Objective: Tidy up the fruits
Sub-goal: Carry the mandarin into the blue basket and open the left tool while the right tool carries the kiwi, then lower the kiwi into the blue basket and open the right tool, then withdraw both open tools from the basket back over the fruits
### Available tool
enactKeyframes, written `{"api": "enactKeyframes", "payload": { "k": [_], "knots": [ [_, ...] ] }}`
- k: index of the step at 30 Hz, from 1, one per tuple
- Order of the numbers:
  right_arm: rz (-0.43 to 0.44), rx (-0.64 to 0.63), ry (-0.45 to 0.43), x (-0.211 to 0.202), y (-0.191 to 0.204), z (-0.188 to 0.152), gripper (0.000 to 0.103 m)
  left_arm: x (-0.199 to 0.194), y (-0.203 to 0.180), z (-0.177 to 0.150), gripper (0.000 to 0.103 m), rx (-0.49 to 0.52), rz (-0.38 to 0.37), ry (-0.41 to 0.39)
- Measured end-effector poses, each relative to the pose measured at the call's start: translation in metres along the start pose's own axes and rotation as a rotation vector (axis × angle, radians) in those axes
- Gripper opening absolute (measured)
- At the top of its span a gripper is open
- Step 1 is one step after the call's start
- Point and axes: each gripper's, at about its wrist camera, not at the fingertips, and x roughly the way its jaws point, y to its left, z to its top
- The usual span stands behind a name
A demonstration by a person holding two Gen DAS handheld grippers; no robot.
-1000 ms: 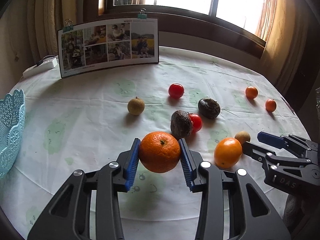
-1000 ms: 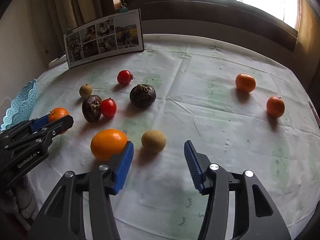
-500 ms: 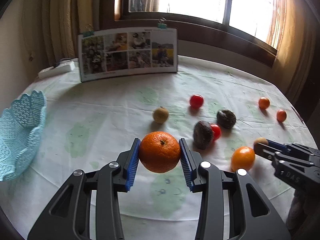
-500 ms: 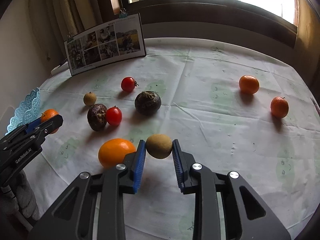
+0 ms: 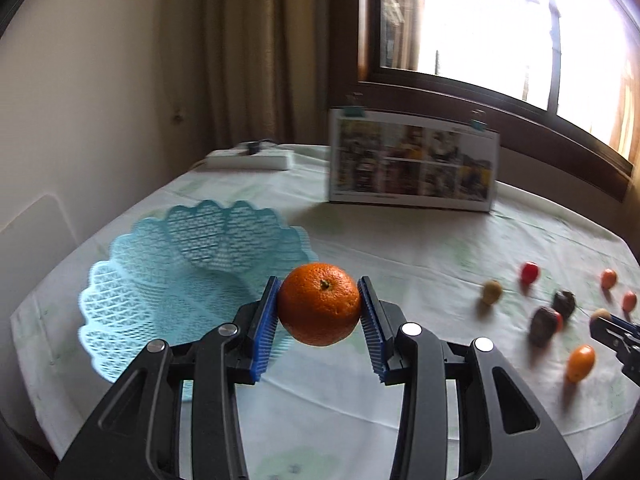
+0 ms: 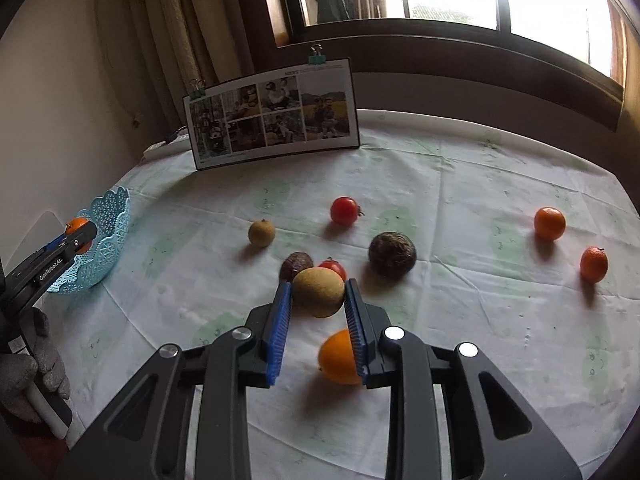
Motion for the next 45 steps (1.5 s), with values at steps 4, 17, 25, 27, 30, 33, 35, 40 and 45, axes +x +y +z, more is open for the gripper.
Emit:
{"api": "enactKeyframes", "payload": {
  "k": [4, 17, 25, 27, 30, 33, 35, 40, 45],
  "knots": [
    [0.037, -0.029, 0.004, 0.005, 0.023, 0.005, 0.028, 0.005, 0.038, 0.001, 0.04, -0.06, 0.076, 0.013],
    [0.207, -0.153, 0.007, 0.024, 0.123, 0.028, 0.028, -0.022, 0.089, -0.006, 0.09, -0.08, 0.217, -0.074],
    [0.329, -0.245, 0.012, 0.038, 0.195, 0.039, 0.028, -0.035, 0.123, -0.012, 0.091, -0.131, 0.258, -0.078],
    [0.358, -0.252, 0.028, 0.046, 0.21, 0.039, 0.028, -0.034, 0.128, -0.013, 0.093, -0.143, 0.267, -0.075],
    [0.38, -0.262, 0.044, 0.055, 0.228, 0.039, 0.028, -0.035, 0.136, -0.017, 0.097, -0.171, 0.269, -0.064],
    [0.395, -0.266, 0.063, 0.063, 0.241, 0.038, 0.028, -0.033, 0.138, -0.021, 0.097, -0.18, 0.266, -0.053],
    [0.387, -0.263, 0.062, 0.065, 0.243, 0.037, 0.037, -0.032, 0.138, -0.022, 0.097, -0.176, 0.266, -0.049],
    [0.362, -0.22, 0.035, 0.064, 0.23, 0.037, 0.06, -0.033, 0.14, -0.021, 0.1, -0.196, 0.261, -0.049],
    [0.34, -0.177, 0.035, 0.062, 0.209, 0.038, 0.061, -0.033, 0.134, -0.019, 0.1, -0.191, 0.251, -0.051]
  ]
}}
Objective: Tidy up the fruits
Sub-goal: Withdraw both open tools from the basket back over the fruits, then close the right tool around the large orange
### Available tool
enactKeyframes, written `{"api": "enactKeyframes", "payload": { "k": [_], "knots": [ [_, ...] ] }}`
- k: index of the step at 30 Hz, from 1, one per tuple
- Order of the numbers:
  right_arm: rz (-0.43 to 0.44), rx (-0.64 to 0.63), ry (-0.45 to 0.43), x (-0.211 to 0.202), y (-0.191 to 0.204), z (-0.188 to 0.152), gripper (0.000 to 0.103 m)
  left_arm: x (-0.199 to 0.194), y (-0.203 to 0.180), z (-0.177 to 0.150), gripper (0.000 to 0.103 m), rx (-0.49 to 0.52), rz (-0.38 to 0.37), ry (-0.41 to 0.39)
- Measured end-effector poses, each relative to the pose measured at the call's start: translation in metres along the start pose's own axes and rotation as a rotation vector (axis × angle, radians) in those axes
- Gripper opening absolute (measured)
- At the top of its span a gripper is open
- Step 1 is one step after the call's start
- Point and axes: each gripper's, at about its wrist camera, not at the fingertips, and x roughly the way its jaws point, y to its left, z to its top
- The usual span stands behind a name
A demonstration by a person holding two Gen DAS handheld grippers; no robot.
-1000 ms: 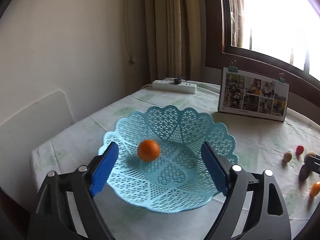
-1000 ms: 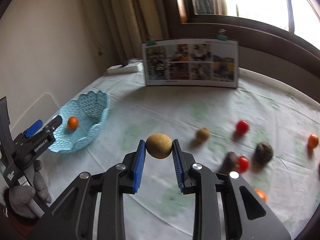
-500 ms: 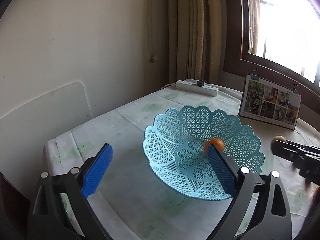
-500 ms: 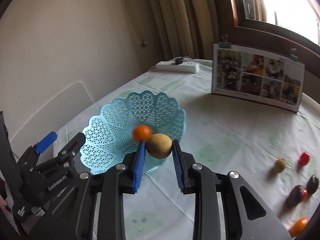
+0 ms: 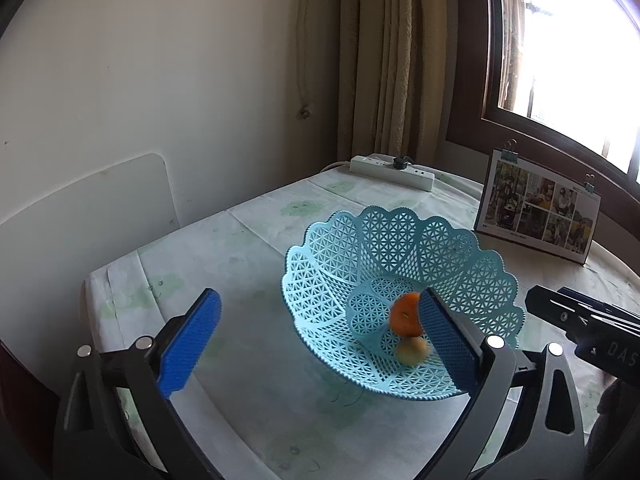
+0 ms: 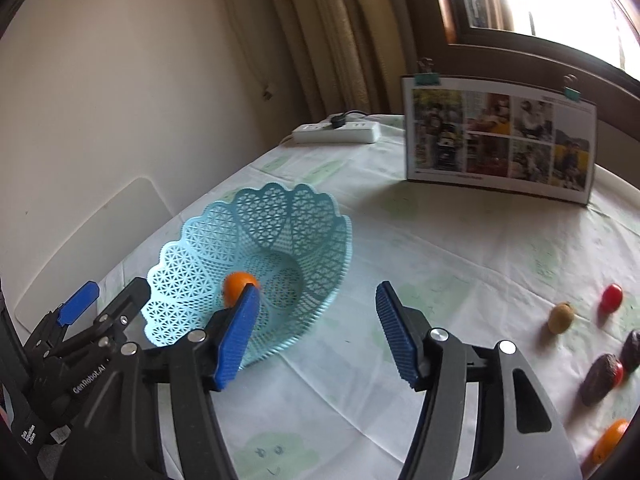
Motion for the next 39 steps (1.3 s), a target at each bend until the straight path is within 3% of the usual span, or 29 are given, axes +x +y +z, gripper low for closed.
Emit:
{"api": "enactKeyframes", "payload": {
  "k": [11, 27, 33, 39],
  "knots": [
    [-0.098, 0.072, -0.038, -0.046, -0.053, -0.016, 0.063, -0.013, -0.041, 0.002, 0.1, 0.075, -0.07, -0.015],
    [-0.413, 0.17, -0.054, -0.119, -0.15, -0.074, 0.07, -0.026, -0.111, -0.007, 0.1, 0.209, -0.187, -0.008],
    [-0.446, 0.213, -0.017, -0.127, -0.177, -0.094, 0.071, -0.031, -0.132, -0.01, 0.1, 0.244, -0.215, -0.007],
    [-0.415, 0.246, 0.031, -0.12, -0.191, -0.107, 0.071, -0.035, -0.151, -0.013, 0.1, 0.273, -0.239, -0.003]
  ]
}}
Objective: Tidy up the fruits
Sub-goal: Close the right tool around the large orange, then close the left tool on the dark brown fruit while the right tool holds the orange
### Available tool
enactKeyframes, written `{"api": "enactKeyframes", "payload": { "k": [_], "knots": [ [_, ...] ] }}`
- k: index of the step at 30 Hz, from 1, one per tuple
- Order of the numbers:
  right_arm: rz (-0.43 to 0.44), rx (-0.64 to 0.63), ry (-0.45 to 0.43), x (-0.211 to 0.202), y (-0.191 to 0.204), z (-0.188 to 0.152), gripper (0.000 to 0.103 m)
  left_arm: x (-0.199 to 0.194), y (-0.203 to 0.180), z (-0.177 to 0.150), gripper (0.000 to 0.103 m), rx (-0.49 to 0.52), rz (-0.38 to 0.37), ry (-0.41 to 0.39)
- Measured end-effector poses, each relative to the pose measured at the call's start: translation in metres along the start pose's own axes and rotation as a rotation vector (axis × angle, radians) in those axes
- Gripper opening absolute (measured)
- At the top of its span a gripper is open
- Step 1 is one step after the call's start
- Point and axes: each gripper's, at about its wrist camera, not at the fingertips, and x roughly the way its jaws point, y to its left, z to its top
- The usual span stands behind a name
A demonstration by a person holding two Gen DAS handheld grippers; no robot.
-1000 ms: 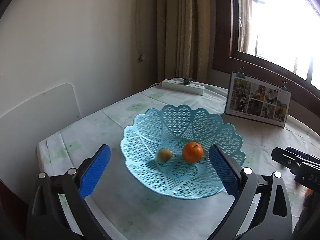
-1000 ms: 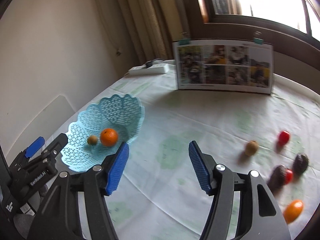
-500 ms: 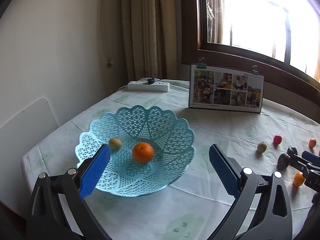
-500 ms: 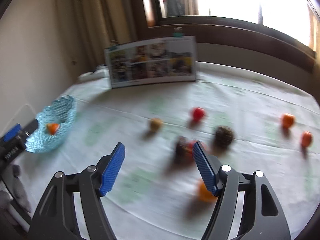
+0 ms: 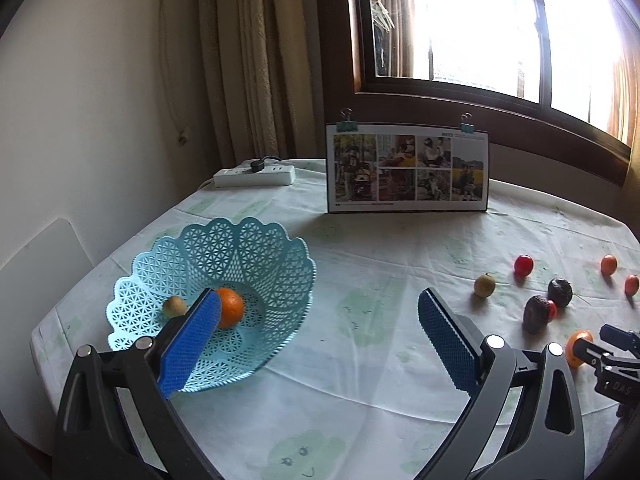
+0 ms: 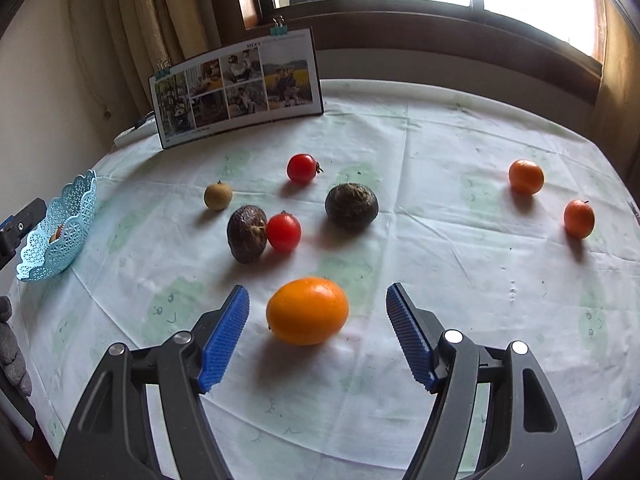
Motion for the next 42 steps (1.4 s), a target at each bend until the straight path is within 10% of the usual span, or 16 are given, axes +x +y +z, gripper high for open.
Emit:
{"api": "enactKeyframes", "payload": {
  "k": [6, 11, 29, 42],
  "knots": [
    [0.043, 0.001, 0.052, 0.014, -0.002, -0.002, 0.07, 0.002, -0.013, 0.001, 0.1, 0.022, -0.019, 0.01],
    [0.058, -0.017, 0.062, 0.017, 0.001, -0.005, 0.045, 0.004, -0.027, 0.002, 0.1, 0.042, -0.038, 0.02],
    [0.03, 0.11, -0.016, -0.003, -0.038, 0.002, 0.046, 0.033, -0.14, -0.008, 0.1, 0.251, -0.292, 0.125],
    [0.05, 0.142, -0.012, -0.004, -0.043, 0.002, 0.046, 0.069, -0.174, -0.011, 0.1, 0.272, -0.311, 0.219]
  ]
}}
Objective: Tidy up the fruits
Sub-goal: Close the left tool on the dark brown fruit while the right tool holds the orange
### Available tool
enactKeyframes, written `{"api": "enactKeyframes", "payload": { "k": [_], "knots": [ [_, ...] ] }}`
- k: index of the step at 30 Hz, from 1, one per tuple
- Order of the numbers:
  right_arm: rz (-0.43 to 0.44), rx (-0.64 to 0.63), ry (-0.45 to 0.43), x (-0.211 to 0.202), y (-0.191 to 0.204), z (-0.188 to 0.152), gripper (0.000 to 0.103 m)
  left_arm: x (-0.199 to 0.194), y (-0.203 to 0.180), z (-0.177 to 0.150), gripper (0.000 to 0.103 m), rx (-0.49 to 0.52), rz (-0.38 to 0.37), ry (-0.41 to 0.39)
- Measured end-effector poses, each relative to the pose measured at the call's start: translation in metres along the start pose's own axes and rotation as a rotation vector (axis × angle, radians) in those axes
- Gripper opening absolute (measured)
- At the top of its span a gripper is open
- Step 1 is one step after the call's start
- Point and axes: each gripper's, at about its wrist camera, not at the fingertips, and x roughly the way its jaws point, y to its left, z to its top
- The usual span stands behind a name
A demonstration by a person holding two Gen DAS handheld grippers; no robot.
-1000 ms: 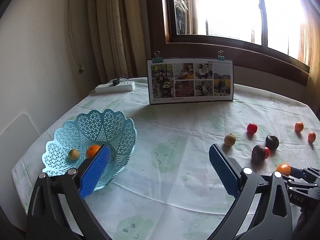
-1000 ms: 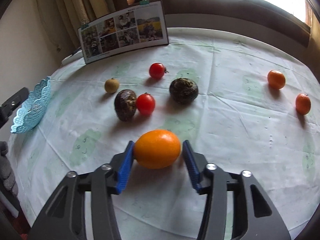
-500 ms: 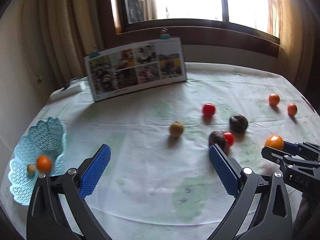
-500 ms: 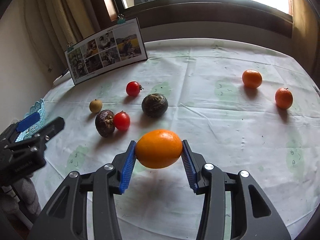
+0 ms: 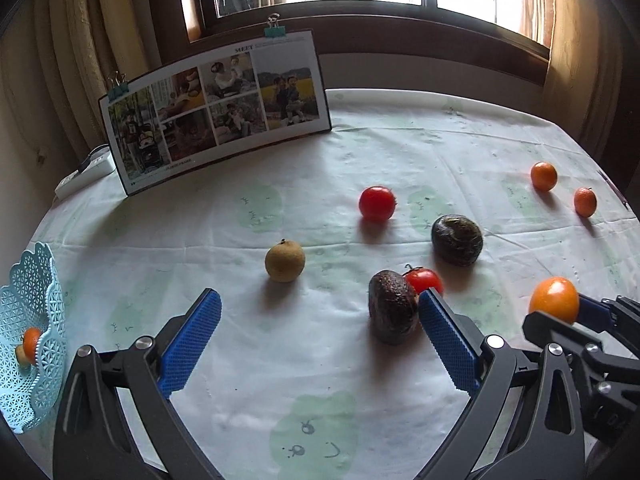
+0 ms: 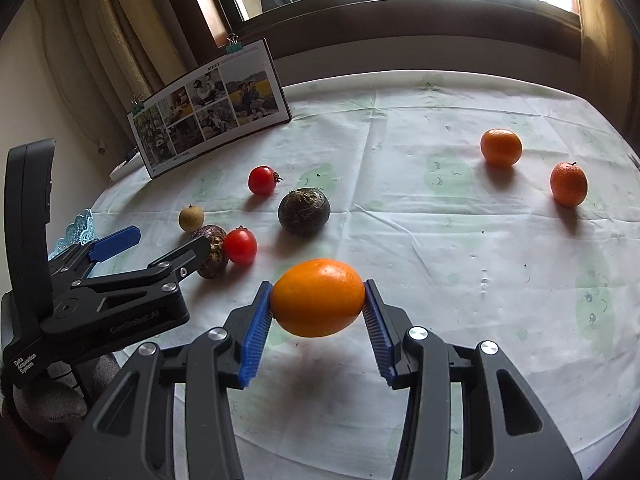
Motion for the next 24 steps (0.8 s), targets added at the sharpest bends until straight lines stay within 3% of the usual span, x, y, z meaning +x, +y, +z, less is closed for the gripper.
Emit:
{"api": "enactKeyframes", "payload": {
  "k": [6, 10, 19, 24],
  "knots": [
    [0.009, 0.0, 0.002, -0.001, 0.0, 0.0, 0.046, -0.004, 0.027, -0.003, 0.1, -0.044, 0.066, 0.011],
    [0.013, -0.001, 0.001, -0.001, 0.001, 0.0, 0.046, -0.001, 0.042, -0.004, 0.1, -0.089, 0.07, 0.024],
    [0.015, 0.0, 0.004, 0.0, 0.001, -0.001, 0.046, 0.001, 0.005, -0.003, 0.1, 0.027, 0.015, 0.003],
    [0.016, 0.006, 0.003, 0.0, 0.0, 0.0, 0.046, 0.005, -0.003, -0.001, 0.084, 0.047, -0.013, 0.002]
  ]
}}
